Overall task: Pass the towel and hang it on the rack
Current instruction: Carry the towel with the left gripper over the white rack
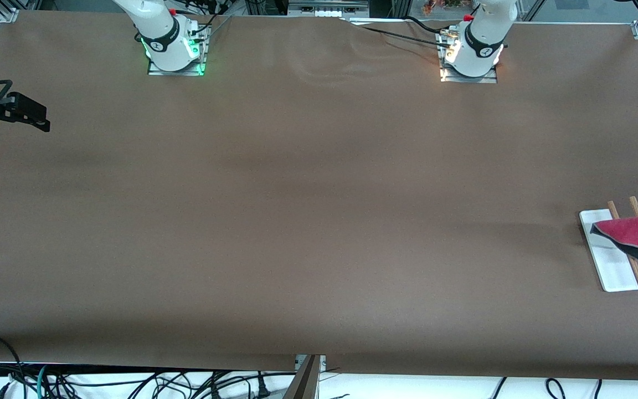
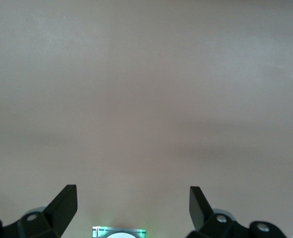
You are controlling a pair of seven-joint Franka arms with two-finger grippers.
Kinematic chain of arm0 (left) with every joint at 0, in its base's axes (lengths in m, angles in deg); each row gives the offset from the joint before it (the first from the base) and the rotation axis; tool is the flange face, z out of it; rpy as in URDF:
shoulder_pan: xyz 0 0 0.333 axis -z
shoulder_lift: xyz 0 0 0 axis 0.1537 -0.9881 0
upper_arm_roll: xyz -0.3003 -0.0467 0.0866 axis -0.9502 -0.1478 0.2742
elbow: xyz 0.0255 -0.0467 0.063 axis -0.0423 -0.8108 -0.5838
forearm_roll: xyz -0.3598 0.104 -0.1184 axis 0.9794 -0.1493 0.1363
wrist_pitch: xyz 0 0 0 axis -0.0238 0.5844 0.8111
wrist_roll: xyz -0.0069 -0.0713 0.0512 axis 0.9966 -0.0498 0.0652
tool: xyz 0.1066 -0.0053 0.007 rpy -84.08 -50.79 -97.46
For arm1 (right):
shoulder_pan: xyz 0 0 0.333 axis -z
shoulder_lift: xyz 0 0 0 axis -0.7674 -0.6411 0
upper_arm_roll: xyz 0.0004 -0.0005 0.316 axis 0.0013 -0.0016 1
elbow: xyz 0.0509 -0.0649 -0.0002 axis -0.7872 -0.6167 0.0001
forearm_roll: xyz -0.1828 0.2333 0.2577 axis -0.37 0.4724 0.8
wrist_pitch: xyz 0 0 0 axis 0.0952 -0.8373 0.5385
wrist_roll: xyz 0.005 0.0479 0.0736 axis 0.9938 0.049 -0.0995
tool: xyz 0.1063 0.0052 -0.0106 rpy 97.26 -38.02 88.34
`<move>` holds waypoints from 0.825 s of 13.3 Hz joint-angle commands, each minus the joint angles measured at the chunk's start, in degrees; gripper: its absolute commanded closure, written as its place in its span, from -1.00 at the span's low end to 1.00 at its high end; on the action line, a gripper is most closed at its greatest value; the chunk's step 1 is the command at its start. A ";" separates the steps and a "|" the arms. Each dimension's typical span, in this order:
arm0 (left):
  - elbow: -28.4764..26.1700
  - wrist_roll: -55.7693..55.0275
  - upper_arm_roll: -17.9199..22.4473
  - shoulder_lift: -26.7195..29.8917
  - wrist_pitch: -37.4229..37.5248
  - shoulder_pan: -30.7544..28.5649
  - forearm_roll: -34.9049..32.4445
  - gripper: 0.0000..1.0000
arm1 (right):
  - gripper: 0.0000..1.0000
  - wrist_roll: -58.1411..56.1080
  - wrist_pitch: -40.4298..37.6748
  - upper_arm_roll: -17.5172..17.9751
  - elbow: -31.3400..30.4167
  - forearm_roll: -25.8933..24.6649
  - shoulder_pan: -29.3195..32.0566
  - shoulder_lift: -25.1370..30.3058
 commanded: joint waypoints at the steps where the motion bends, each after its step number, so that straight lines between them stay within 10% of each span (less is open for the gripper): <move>1: 2.98 3.55 0.34 -1.43 0.84 -0.54 -1.10 1.00 | -1.00 0.29 0.57 0.06 -0.47 1.01 0.32 -0.32; 11: 0.52 16.29 4.98 -5.65 -3.20 -4.06 -0.93 1.00 | -1.00 0.47 0.66 0.33 0.32 0.83 -0.56 -0.93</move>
